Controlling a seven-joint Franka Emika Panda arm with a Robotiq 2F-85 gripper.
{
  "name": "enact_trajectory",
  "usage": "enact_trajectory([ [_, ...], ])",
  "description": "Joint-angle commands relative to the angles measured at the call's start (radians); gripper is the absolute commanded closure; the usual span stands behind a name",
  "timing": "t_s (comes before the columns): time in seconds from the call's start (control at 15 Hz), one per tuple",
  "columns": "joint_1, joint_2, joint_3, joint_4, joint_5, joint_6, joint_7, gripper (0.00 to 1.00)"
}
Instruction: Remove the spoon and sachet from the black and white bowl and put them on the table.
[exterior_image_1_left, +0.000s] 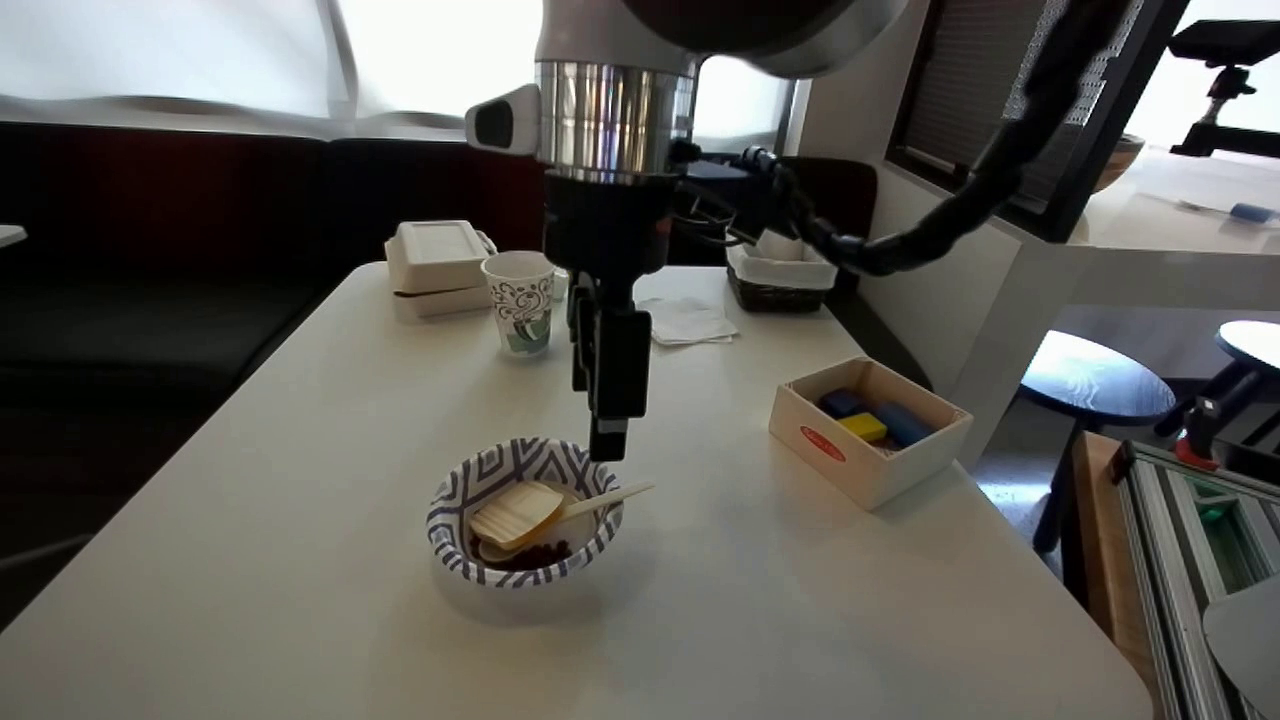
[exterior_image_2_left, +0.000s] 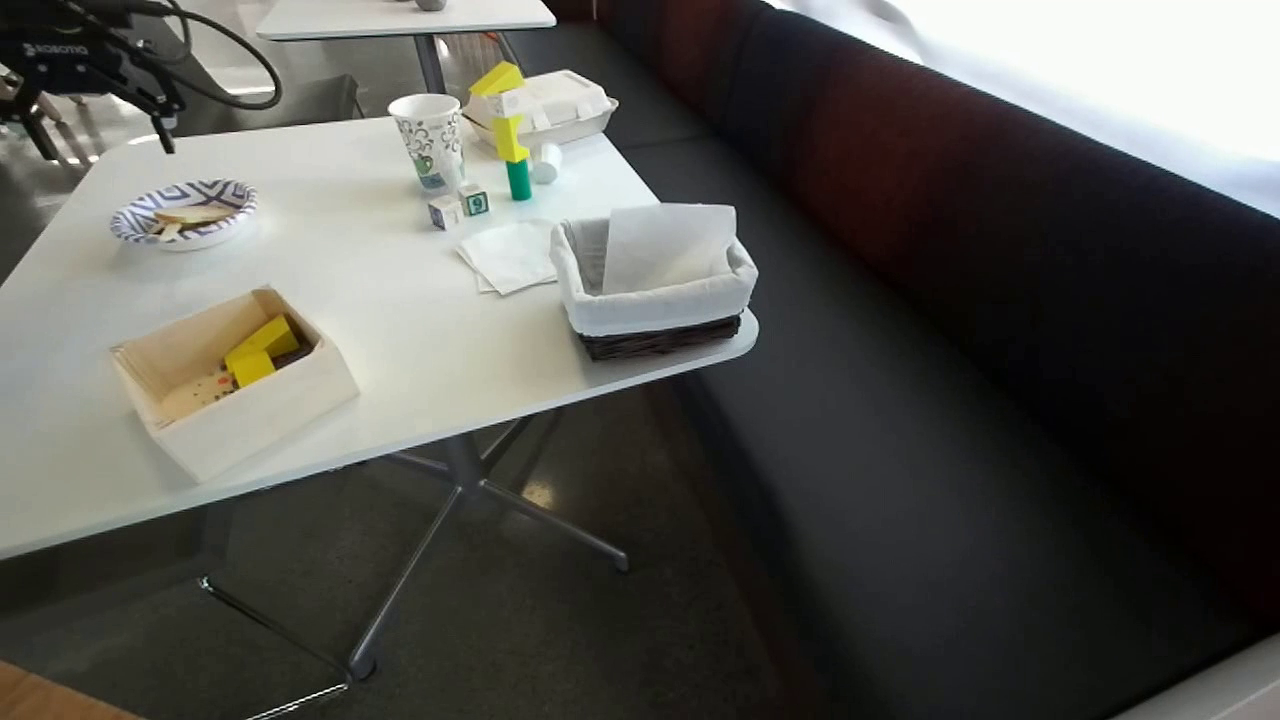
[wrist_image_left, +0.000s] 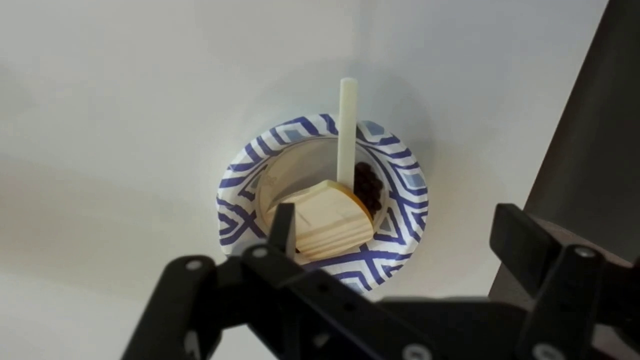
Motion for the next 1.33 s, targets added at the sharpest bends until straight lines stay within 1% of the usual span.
enact_trajectory([
  [0.0, -0.033, 0.08, 0.028, 0.046, 0.019, 0.023, -0.066, 0.0],
  [0.07, -0.045, 0.099, 0.042, 0.056, 0.058, 0.036, -0.09, 0.0],
  [0.13, -0.037, 0.048, 0.033, 0.028, 0.003, 0.007, -0.03, 0.0],
  [0.47, -0.044, 0.055, 0.037, 0.033, 0.003, 0.01, -0.033, 0.0],
  [0.53, -0.033, 0.074, 0.023, 0.03, -0.051, 0.083, -0.001, 0.0],
  [0.73, -0.017, 0.122, 0.001, 0.03, -0.229, 0.231, 0.031, 0.0],
  [0.87, -0.026, 0.154, 0.006, 0.03, -0.289, 0.309, 0.033, 0.0],
  [1.0, -0.047, 0.182, 0.029, 0.026, -0.302, 0.348, 0.004, 0.0],
  [1.2, -0.076, 0.212, 0.069, 0.021, -0.298, 0.364, -0.033, 0.0],
  [1.27, -0.079, 0.218, 0.073, 0.019, -0.303, 0.361, -0.037, 0.0],
])
